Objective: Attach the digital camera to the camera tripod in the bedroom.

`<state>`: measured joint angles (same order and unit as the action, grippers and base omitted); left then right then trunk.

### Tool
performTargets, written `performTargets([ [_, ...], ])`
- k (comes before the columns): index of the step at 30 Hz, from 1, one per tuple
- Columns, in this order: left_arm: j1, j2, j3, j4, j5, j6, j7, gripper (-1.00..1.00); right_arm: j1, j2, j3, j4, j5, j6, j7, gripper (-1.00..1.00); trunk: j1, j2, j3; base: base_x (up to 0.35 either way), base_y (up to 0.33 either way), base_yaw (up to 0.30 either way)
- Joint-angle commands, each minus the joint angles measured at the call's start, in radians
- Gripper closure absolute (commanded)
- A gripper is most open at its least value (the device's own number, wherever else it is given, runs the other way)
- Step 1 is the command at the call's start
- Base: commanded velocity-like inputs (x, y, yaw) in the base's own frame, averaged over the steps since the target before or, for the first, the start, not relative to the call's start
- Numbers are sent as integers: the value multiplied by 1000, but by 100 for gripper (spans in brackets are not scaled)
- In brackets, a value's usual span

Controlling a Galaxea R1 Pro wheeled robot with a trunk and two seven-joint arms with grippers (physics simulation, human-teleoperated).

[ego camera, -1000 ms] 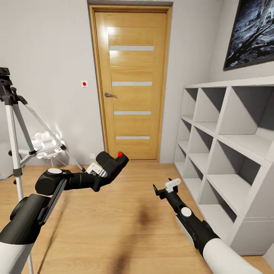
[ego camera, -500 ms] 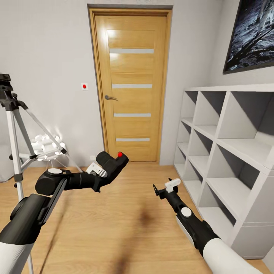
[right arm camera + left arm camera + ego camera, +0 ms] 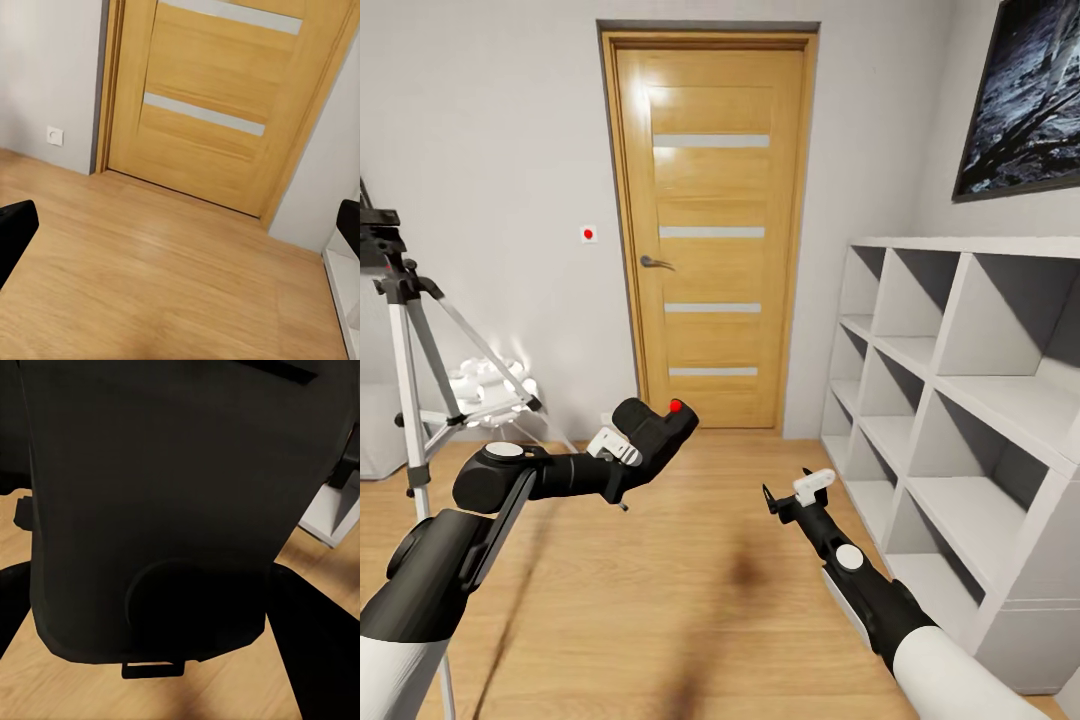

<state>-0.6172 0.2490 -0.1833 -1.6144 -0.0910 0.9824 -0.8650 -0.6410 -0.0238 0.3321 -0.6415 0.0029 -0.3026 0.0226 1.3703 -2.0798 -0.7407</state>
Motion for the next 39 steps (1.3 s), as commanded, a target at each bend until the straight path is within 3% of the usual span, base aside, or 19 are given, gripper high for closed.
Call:
performTargets([
  [1, -1, 1, -1, -1, -9, 4, -9, 100, -1, -1, 2, 0, 0, -3, 1, -100, -4, 7, 2, 0, 0, 24],
  [24, -1, 1, -1, -1, -9, 4, -9, 100, 0, -1, 2, 0, 0, -2, 1, -100, -92, 168, 74, 0, 0, 3],
  [32, -1, 1, -1, -1, -9, 4, -12, 100, 0, -1, 2, 0, 0, -2, 0, -100, -123, 224, 99, -21, 133, 0],
  [39, -1, 1, 1, -1, -9, 4, -54, 100, 0, -1, 2, 0, 0, -3, 1, -100, -150, 273, 121, -134, 206, 0],
])
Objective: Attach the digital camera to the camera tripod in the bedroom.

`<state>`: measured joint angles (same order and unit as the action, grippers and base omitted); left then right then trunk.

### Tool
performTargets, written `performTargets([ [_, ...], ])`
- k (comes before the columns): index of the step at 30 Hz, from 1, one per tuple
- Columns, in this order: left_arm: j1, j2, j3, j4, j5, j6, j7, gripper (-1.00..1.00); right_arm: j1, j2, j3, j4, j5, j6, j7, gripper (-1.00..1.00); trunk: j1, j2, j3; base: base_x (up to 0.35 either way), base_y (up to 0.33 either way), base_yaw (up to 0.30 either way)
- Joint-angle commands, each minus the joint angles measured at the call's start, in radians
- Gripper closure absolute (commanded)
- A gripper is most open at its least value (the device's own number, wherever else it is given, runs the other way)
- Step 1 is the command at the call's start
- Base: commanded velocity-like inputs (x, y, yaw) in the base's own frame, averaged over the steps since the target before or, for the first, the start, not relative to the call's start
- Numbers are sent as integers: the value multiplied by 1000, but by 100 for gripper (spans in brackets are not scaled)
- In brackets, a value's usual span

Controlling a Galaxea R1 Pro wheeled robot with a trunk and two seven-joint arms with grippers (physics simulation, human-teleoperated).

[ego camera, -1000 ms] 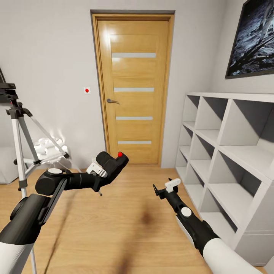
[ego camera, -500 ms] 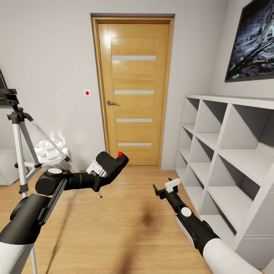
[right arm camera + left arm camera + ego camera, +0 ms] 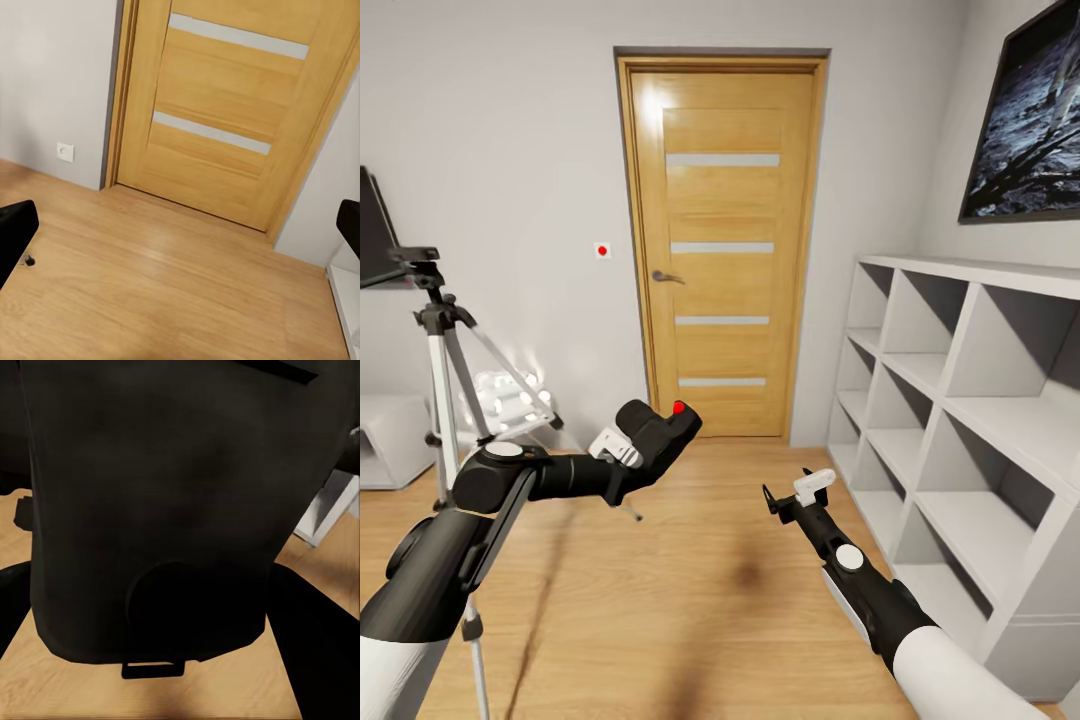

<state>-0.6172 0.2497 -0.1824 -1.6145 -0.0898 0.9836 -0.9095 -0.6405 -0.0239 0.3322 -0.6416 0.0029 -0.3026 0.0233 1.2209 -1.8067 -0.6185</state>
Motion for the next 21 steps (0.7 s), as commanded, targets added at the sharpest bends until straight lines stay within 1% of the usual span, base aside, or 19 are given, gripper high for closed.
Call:
performTargets([
  [1, -1, 0, 2, -1, -10, 3, -45, 100, -1, -1, 2, 0, 0, -3, 0, -100, -4, 7, 2, -30, 42, 0],
  [5, -1, 0, 3, -1, -10, 3, -64, 100, -1, -1, 2, 0, 0, -2, 0, -100, -20, 35, 15, -13, 18, 0],
  [17, -1, 0, 4, -1, -10, 3, -69, 100, -1, -1, 2, 0, 0, -3, 0, -100, -66, 119, 52, -1, 3, 0],
  [21, -1, 0, 4, -1, -10, 3, -69, 100, -1, -1, 2, 0, 0, -3, 0, -100, -81, 147, 65, 0, 143, 0],
])
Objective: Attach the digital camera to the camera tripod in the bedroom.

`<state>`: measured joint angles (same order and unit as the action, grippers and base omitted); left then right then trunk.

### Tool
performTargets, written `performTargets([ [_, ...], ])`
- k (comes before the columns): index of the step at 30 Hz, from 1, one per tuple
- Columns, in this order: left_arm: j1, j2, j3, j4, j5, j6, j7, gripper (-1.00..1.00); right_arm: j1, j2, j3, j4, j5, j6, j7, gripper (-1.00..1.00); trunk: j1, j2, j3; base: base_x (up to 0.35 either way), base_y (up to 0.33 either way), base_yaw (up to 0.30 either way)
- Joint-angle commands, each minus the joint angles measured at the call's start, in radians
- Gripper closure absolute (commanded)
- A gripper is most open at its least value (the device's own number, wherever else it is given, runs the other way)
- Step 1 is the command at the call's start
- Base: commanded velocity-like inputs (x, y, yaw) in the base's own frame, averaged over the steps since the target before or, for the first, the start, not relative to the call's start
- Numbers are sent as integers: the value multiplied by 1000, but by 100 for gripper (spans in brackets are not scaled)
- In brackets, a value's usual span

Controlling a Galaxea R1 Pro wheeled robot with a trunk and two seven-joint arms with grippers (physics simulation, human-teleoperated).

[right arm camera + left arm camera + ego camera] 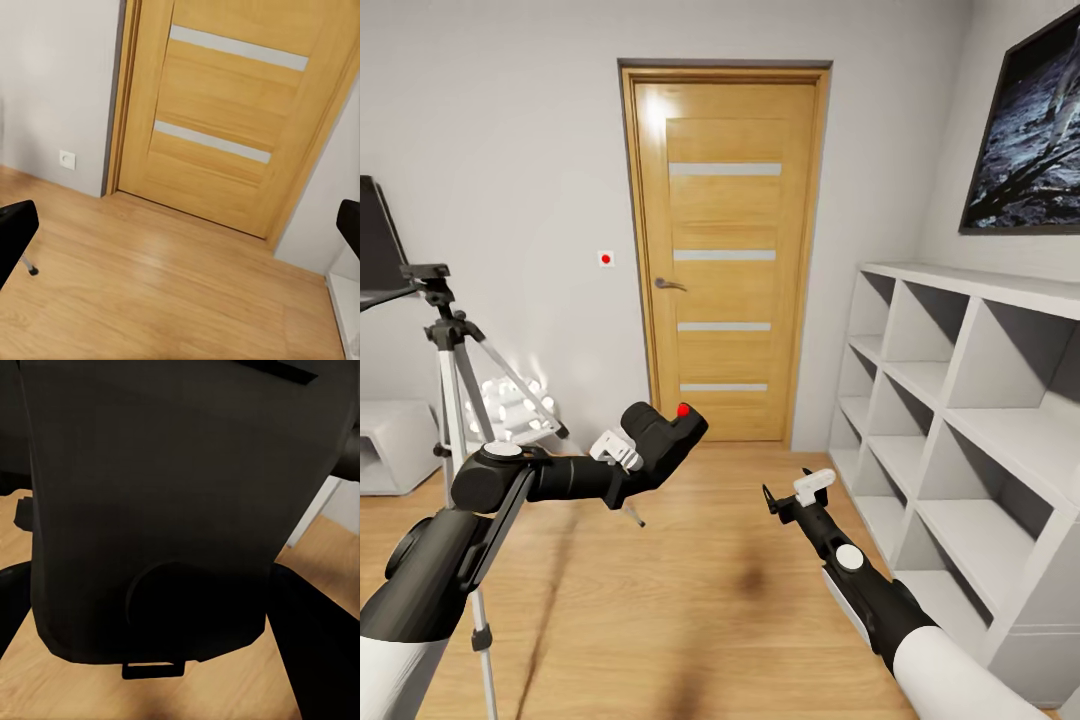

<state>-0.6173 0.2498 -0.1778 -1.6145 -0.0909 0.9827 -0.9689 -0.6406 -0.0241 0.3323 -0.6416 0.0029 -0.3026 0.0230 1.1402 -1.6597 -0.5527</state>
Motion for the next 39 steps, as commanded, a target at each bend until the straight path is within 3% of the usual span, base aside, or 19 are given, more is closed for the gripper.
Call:
performTargets([
  [1, -1, 0, 0, -1, -9, 4, -10, 100, -1, -1, 2, 0, 0, -3, 0, -100, -4, 7, 2, 0, 257, 0],
  [27, -1, 0, 0, -1, -9, 4, -10, 100, -1, -1, 2, 0, 0, -3, 0, -100, -104, 189, 84, 0, 156, 0],
  [39, -1, 0, 0, -1, -9, 4, -10, 100, -1, 0, 2, 7, 0, -1, 0, -100, -150, 273, 121, 0, 25, 55],
])
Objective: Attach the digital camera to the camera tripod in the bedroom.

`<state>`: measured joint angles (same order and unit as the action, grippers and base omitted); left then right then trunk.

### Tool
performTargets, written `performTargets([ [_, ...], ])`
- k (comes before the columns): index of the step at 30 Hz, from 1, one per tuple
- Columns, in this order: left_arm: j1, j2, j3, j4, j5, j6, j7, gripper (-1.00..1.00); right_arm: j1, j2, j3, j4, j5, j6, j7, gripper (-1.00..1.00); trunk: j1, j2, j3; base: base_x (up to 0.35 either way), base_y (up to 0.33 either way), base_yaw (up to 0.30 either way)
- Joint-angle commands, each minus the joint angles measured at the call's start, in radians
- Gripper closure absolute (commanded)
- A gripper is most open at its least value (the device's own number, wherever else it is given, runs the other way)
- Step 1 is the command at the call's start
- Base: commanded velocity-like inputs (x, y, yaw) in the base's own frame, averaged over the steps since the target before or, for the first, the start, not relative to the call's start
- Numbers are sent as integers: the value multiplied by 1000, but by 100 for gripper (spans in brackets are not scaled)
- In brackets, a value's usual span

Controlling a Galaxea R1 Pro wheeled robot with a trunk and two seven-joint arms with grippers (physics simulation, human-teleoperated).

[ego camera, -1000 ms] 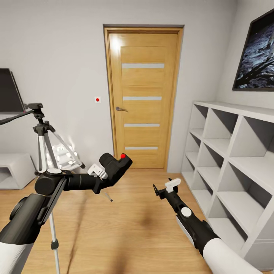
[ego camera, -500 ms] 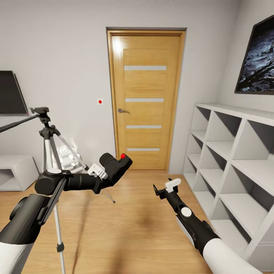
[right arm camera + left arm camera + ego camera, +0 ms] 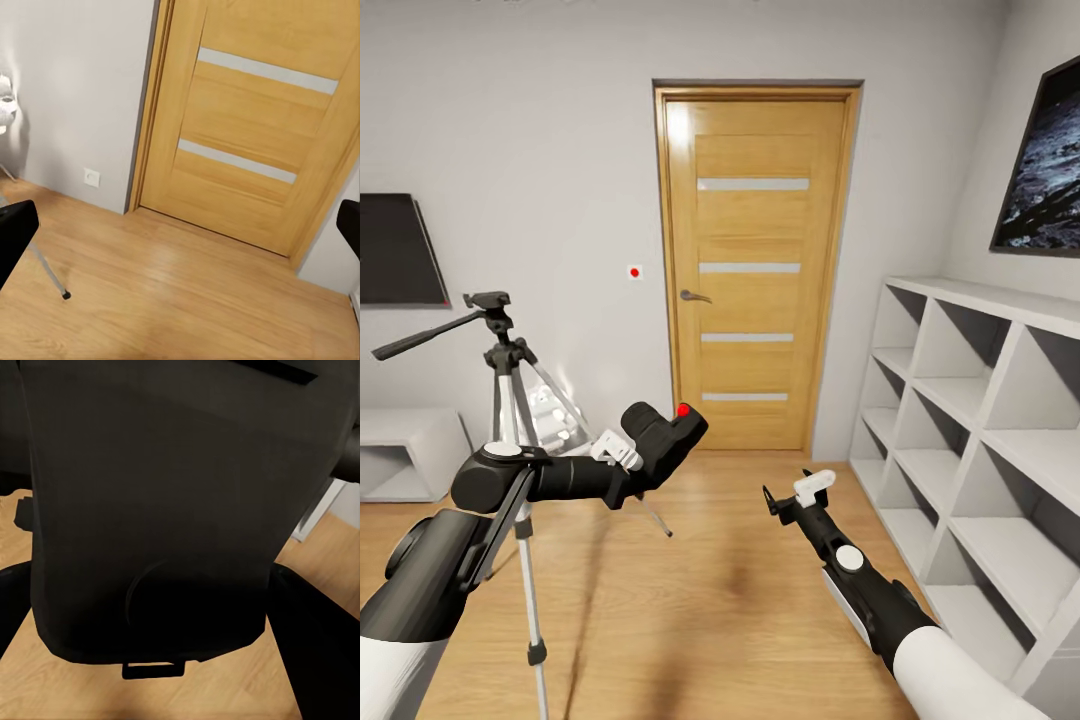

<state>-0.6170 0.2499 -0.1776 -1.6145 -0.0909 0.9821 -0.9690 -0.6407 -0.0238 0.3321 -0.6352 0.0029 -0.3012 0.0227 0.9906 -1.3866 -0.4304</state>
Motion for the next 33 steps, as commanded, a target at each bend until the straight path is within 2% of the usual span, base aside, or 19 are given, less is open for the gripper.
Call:
performTargets([
  [1, -1, 0, 0, -1, -9, 4, -10, 100, -1, -1, 2, 8, 0, -3, 0, -100, -4, 7, 2, 0, 1, 42],
  [6, -1, 0, 0, -1, -9, 5, -10, 100, -1, -6, 2, 46, 1, -3, -4, -100, -23, 42, 18, 0, 0, 18],
  [10, -1, 0, 0, -1, -9, 5, -10, 100, -1, -65, 0, 109, 0, -4, -16, -100, -38, 70, 30, 0, 79, 2],
  [13, -1, 0, 0, -1, -9, 4, -10, 100, -1, -81, -1, 159, -1, -4, -18, -100, -50, 91, 40, 0, 185, 1],
  [21, -1, 0, 0, -1, -9, 4, -11, 100, -1, -90, 0, 214, -3, -6, -19, -100, -81, 147, 65, 0, 239, 0],
  [33, -1, 0, 0, -1, -9, 4, -11, 100, -1, -91, 0, 221, -1, -8, -20, -100, -127, 231, 102, 0, 277, 0],
])
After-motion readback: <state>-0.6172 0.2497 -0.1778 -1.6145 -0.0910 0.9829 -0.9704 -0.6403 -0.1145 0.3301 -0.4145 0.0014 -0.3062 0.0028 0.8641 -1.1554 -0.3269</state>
